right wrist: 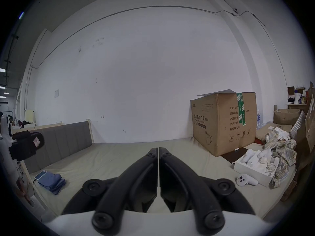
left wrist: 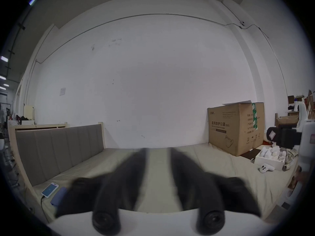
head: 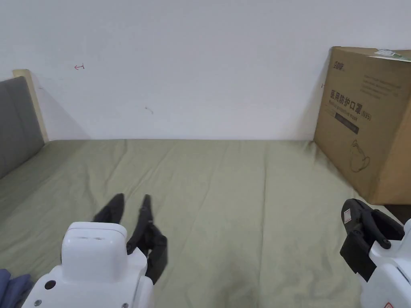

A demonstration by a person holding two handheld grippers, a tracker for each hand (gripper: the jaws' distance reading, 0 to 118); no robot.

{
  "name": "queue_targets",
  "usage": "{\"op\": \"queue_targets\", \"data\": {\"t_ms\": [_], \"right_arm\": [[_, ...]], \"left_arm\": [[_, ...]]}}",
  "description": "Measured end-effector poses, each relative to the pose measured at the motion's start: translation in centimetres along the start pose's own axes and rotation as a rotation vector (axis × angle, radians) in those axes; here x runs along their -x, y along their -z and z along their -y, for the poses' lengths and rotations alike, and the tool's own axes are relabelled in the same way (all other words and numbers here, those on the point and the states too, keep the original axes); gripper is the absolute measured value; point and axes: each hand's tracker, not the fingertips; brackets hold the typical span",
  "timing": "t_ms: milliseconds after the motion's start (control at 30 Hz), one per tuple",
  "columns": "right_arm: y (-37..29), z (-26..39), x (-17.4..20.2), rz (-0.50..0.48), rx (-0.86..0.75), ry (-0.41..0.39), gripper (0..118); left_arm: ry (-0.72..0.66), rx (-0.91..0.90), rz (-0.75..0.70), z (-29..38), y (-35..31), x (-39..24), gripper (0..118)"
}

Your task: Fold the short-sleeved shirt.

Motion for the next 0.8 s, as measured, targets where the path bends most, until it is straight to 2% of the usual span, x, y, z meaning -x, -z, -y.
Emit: {"op": "queue_targets", "data": {"t_ms": [33,67,100,133,167,300,400,800], "right_arm": [[0.0,-0.1,-0.2,-0.009,0.004,0.017,27],[0.0,-0.1,-0.2,-0.011,0.007,0.033,38],[0.1,-0.1,0.0,0.008,0.015,0.030,62],[0.1,-0.1,0.2,0.027,0.014,0.023,93],[-0.2,0.0,0.2,0.030,-0.003,0.022,112],[-0.6,-0.4,0.9,0.011,-0.024,-0.014,113],[-1.0,-0.5,1.5,0.009,-0.042,-0.040,113],[-1.0,-0.5,2.4,-0.010,-0.032,-0.073,113]], "left_arm": [[-0.017,0.004,0.014,-0.2,0.1,0.1,85],[-0.030,0.011,0.019,-0.3,0.2,0.2,93],[-0.042,0.007,0.018,-0.5,-0.1,0.3,106],[-0.054,-0.014,0.023,-0.6,-0.4,0.3,112],[-0.060,-0.021,0.024,-0.7,-0.5,0.4,112],[-0.084,-0.004,0.014,-1.2,-0.4,0.3,112],[-0.113,0.101,0.017,-1.2,0.5,0.5,111],[-0.106,0.087,-0.050,-0.8,0.5,1.3,111]]}}
